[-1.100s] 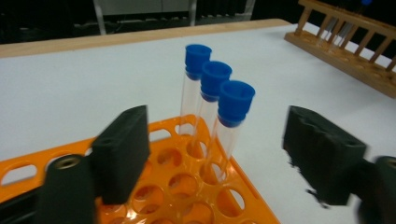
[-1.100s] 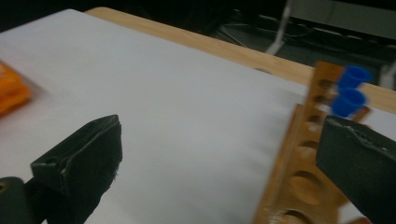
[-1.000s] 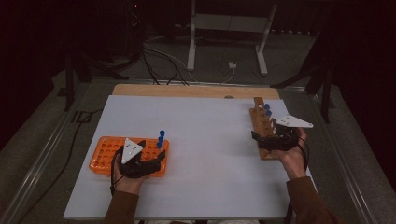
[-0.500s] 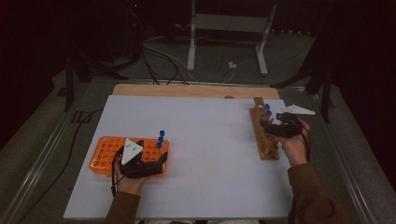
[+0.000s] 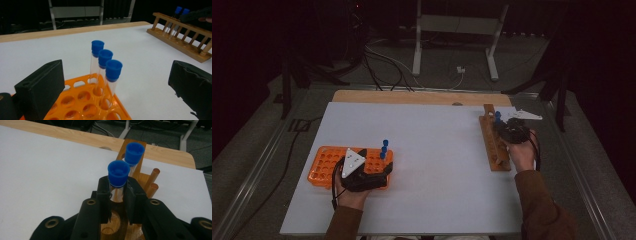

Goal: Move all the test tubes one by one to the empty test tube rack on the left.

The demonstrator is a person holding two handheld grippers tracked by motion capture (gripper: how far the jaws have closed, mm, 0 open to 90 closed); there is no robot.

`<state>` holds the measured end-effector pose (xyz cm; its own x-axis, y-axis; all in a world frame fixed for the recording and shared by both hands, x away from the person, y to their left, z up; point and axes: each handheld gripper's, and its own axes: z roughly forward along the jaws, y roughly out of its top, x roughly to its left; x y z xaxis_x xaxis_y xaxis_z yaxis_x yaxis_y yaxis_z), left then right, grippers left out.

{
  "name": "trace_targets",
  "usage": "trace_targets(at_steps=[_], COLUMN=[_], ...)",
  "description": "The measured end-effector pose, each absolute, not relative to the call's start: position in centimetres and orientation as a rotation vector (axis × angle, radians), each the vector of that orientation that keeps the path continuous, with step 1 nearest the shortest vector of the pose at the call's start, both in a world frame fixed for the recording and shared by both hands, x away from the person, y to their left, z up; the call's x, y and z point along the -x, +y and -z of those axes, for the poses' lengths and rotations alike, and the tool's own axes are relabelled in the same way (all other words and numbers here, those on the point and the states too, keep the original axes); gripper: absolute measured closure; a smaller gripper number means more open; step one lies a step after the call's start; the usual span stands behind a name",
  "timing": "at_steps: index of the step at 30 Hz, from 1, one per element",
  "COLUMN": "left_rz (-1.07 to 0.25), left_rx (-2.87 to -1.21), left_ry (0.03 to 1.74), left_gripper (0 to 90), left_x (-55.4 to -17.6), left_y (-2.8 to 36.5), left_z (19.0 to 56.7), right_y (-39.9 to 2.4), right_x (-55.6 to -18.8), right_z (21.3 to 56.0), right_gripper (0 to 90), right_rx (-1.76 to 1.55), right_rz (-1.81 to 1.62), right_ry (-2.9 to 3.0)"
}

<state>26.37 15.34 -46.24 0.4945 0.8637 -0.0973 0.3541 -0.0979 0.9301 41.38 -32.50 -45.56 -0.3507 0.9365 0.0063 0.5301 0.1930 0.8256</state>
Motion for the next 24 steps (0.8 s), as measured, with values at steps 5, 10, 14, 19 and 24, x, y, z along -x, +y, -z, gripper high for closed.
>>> trace_targets(at_steps=[5, 10, 14, 19, 24], left_rz=[-0.595, -0.578, -0.58, -0.575, -0.556], left_rx=[-1.682, -1.696, -1.699, -1.703, -1.715], left_ry=[1.008, 0.973, 0.94, 0.913, 0.889], left_gripper=[1.4, 1.4, 1.4, 1.6, 1.6], left_x=[-26.4, -26.5, -26.4, -26.3, -26.4], left_y=[14.5, 13.5, 12.9, 12.2, 11.2], left_z=[45.7, 45.6, 45.2, 44.8, 44.8], right_y=[-32.5, -32.3, -32.6, -32.8, -32.9], right_x=[-41.5, -41.6, -41.5, -41.1, -40.8], right_z=[45.7, 45.7, 45.6, 44.9, 44.0], right_gripper=[76.1, 77.2, 77.4, 77.5, 77.5], right_rx=[-1.381, -1.382, -1.391, -1.369, -1.349], right_rz=[-1.038, -1.037, -1.073, -1.08, -1.081], right_ry=[1.941, 1.934, 1.921, 1.905, 1.896])
